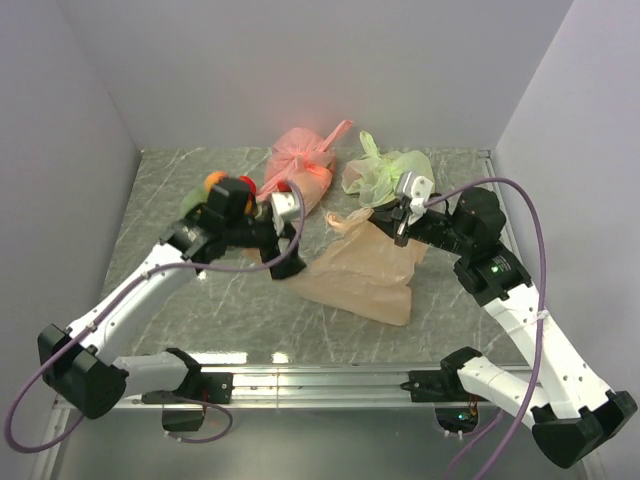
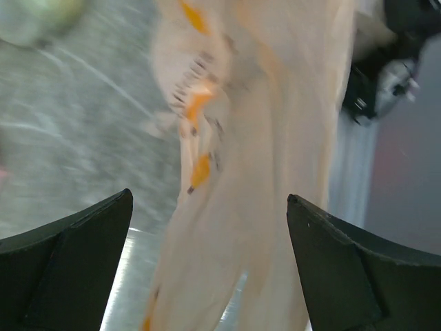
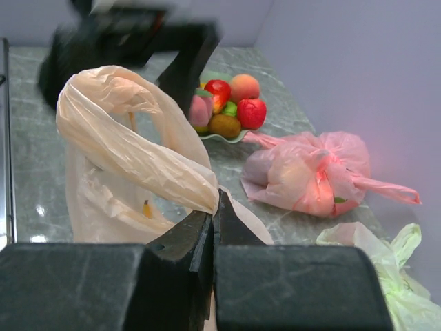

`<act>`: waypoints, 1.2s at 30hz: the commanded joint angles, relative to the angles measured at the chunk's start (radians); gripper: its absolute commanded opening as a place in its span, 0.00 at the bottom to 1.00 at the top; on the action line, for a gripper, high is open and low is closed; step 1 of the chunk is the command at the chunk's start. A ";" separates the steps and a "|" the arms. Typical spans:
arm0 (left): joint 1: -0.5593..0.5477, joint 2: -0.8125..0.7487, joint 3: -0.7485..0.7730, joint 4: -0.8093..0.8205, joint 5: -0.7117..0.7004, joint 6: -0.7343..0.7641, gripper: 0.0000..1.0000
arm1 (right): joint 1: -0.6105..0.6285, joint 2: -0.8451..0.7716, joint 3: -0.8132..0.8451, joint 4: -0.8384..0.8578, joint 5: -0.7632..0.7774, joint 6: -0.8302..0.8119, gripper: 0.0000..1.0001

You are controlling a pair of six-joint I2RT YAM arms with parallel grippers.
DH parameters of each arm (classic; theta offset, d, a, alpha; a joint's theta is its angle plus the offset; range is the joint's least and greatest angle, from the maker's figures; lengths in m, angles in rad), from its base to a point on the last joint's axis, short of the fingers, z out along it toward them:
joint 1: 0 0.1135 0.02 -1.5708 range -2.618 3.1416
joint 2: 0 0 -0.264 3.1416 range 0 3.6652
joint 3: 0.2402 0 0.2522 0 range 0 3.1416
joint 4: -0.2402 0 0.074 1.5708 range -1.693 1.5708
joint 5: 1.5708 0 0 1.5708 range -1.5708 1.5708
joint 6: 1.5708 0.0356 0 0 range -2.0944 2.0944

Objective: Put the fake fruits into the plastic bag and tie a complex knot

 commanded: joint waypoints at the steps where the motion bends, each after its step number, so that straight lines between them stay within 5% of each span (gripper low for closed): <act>1: -0.084 -0.098 -0.109 0.116 0.027 -0.082 0.99 | 0.006 -0.026 0.012 0.119 0.032 0.087 0.00; 10: -0.156 -0.139 -0.344 0.352 -0.318 -0.395 0.99 | 0.009 -0.025 0.030 0.219 0.060 0.413 0.00; 18: -0.156 -0.271 -0.432 0.533 -0.267 -0.584 0.99 | 0.008 0.018 -0.016 0.400 0.065 0.825 0.00; 33: -0.170 -0.169 -0.354 0.665 -0.253 -0.678 0.99 | 0.046 0.060 -0.068 0.494 -0.035 0.951 0.00; 35: -0.173 -0.149 -0.338 0.626 -0.282 -0.667 0.92 | 0.050 0.063 -0.066 0.497 -0.049 0.971 0.00; 36: -0.173 -0.130 -0.331 0.603 -0.304 -0.662 0.74 | 0.050 0.060 -0.063 0.489 -0.053 0.972 0.00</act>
